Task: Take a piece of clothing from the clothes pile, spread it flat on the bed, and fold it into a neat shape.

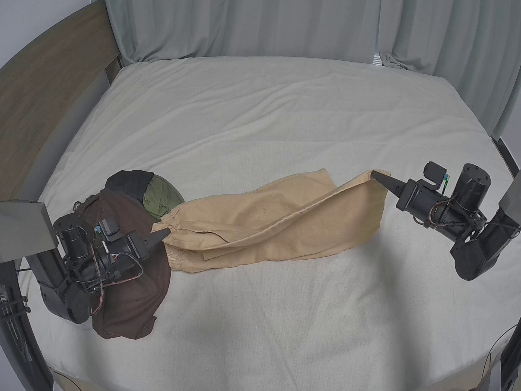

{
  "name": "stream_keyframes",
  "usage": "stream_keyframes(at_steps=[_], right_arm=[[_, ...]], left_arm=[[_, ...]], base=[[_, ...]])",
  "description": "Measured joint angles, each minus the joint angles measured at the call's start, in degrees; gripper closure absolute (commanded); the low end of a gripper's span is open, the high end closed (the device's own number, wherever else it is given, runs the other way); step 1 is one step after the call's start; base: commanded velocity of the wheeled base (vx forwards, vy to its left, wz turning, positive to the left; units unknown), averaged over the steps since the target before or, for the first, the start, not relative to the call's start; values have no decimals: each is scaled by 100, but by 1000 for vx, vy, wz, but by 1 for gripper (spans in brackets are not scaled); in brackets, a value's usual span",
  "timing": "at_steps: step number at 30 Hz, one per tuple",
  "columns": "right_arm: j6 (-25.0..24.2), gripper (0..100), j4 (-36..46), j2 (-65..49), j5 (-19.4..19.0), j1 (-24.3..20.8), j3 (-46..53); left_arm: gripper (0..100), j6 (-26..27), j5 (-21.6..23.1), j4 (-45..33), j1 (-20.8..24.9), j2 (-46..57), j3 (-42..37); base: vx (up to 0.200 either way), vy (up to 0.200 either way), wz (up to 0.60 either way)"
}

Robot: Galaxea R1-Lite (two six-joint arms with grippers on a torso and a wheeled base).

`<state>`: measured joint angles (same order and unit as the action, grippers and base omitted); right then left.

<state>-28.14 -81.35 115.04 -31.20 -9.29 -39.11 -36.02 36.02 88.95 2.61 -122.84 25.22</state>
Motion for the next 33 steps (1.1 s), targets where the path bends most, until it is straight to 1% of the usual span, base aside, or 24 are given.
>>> stream_keyframes(at_steps=[5, 15, 19, 24, 33], right_arm=[[0, 100, -5, 105, 0, 28, -162], [-35, 100, 0, 518, -22, 26, -883], [-150, 100, -2, 775, -88, 26, -1165], [-356, 100, -5, 1086, -107, 26, -1546], [-433, 100, 33, 1599, -115, 43, -2219]], left_arm=[[100, -2, -77, 0, 69, -124, 96], [100, -21, -226, 0, 74, -301, 311], [100, -21, -371, 0, 63, -425, 490], [100, -23, -439, -2, 55, -588, 713], [100, -179, -635, -5, 22, -844, 1067]], base=[[0, 0, 0], [0, 0, 0], [0, 0, 0], [0, 0, 0], [0, 0, 0]])
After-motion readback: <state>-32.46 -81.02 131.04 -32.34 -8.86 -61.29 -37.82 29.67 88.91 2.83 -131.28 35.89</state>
